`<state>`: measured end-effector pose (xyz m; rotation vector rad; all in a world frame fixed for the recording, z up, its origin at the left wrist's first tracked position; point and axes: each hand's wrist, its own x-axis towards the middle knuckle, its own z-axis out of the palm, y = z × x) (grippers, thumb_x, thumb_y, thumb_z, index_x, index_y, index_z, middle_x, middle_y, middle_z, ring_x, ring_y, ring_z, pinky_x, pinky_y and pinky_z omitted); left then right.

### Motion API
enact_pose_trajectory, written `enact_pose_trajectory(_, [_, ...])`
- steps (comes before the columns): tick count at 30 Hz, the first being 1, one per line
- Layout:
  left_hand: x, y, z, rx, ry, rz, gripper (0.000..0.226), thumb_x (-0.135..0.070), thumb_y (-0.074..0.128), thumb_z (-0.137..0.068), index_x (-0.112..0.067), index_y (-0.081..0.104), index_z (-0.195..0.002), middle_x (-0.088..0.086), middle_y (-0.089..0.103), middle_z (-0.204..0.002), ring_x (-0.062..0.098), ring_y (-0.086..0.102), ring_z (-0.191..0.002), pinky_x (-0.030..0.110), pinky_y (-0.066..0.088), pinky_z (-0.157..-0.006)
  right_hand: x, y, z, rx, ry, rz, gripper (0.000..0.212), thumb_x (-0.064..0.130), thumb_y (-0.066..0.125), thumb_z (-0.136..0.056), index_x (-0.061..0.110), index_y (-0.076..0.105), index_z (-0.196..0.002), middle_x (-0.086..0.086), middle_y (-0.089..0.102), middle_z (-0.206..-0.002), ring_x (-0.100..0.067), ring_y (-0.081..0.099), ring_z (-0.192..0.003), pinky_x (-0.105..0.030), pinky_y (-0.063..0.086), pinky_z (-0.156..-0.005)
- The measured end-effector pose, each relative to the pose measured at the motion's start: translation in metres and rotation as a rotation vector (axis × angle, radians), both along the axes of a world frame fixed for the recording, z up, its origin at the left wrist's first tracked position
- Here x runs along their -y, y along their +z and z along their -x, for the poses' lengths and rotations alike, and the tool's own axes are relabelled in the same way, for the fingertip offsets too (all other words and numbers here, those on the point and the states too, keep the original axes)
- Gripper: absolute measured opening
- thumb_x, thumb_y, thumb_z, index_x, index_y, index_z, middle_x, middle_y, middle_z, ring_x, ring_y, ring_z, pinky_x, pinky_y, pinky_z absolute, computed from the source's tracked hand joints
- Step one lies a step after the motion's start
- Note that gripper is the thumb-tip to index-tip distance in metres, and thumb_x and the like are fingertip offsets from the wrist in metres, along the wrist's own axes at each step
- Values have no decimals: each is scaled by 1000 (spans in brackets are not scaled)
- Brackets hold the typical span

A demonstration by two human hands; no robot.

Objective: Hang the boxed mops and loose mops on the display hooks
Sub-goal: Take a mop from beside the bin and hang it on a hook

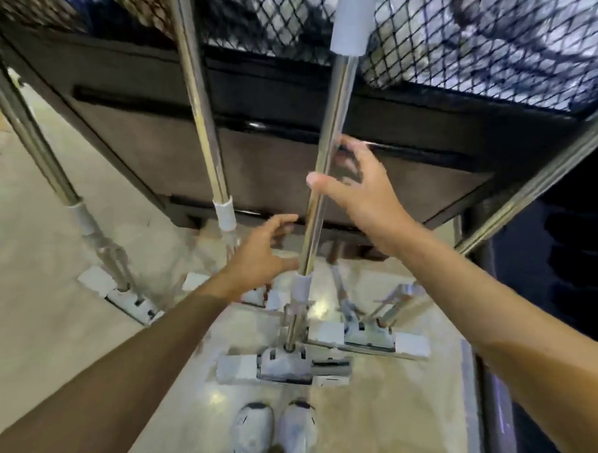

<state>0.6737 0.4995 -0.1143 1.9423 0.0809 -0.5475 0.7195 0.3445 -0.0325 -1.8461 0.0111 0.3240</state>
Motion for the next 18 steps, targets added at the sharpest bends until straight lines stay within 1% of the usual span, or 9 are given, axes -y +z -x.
enact_pose_trajectory(2, [6, -20, -11, -84, 65, 175, 60, 9, 71, -75, -30, 51, -117, -8, 58, -110, 15, 54, -109, 30, 46, -94, 0, -11, -9, -24, 14, -117, 30, 15, 63, -90, 12, 50, -118, -12, 57, -125, -18, 56, -106, -8, 43, -65])
enact_pose_trajectory(3, [9, -28, -14, -129, 89, 225, 59, 12, 70, -75, -26, 53, -116, -8, 59, -105, 15, 57, -103, 31, 48, -92, 1, -16, -12, -21, 29, -155, 22, 12, 59, -93, 6, 53, -113, -22, 58, -123, -27, 60, -105, -7, 44, -60])
enact_pose_trajectory(4, [10, -36, -17, -163, 92, 244, 56, 13, 69, -75, -18, 54, -119, -5, 61, -106, 15, 59, -101, 29, 50, -90, 2, -20, -14, -7, 47, -191, 22, 10, 55, -95, -1, 53, -113, -30, 56, -123, -33, 62, -105, -7, 46, -61])
enact_pose_trajectory(5, [10, -42, -18, -182, 80, 237, 55, 12, 69, -75, -10, 55, -123, 2, 64, -110, 17, 61, -103, 29, 51, -89, 2, -23, -16, 14, 64, -220, 22, 9, 52, -96, -3, 52, -115, -32, 57, -121, -32, 64, -102, -9, 49, -63])
enact_pose_trajectory(7, [10, -49, -18, -204, 72, 236, 54, 11, 70, -76, 0, 53, -126, 14, 63, -118, 23, 63, -104, 33, 53, -92, 1, -25, -16, 55, 99, -269, 19, 7, 47, -98, 7, 51, -117, -23, 62, -111, -14, 67, -91, -13, 51, -65])
enact_pose_trajectory(8, [11, -50, -17, -213, 76, 251, 51, 12, 69, -76, 1, 54, -124, 16, 64, -115, 24, 64, -99, 32, 54, -90, 1, -26, -16, 74, 109, -284, 20, 7, 46, -98, 10, 50, -117, -18, 62, -108, -8, 67, -86, -14, 51, -65])
enact_pose_trajectory(11, [14, -48, -16, -194, 60, 278, 35, 13, 67, -76, -4, 60, -106, 11, 67, -97, 18, 65, -84, 24, 55, -80, 3, -29, -13, 92, 105, -297, 17, 7, 47, -98, 11, 51, -114, -12, 61, -105, -3, 66, -78, -15, 52, -64])
enact_pose_trajectory(14, [16, -45, -19, -190, 39, 287, 33, 14, 66, -77, -10, 60, -98, 11, 66, -94, 17, 65, -82, 23, 56, -79, 4, -28, -13, 107, 97, -277, 12, 8, 47, -98, 13, 52, -108, -16, 60, -101, -4, 66, -75, -18, 53, -64])
enact_pose_trajectory(18, [18, -39, -17, -185, 2, 313, 36, 15, 67, -75, -13, 59, -97, 16, 63, -97, 23, 63, -89, 27, 55, -81, 4, -27, -8, 163, 71, -235, 8, 10, 47, -99, 11, 51, -105, -17, 60, -91, -10, 63, -77, -32, 60, -73])
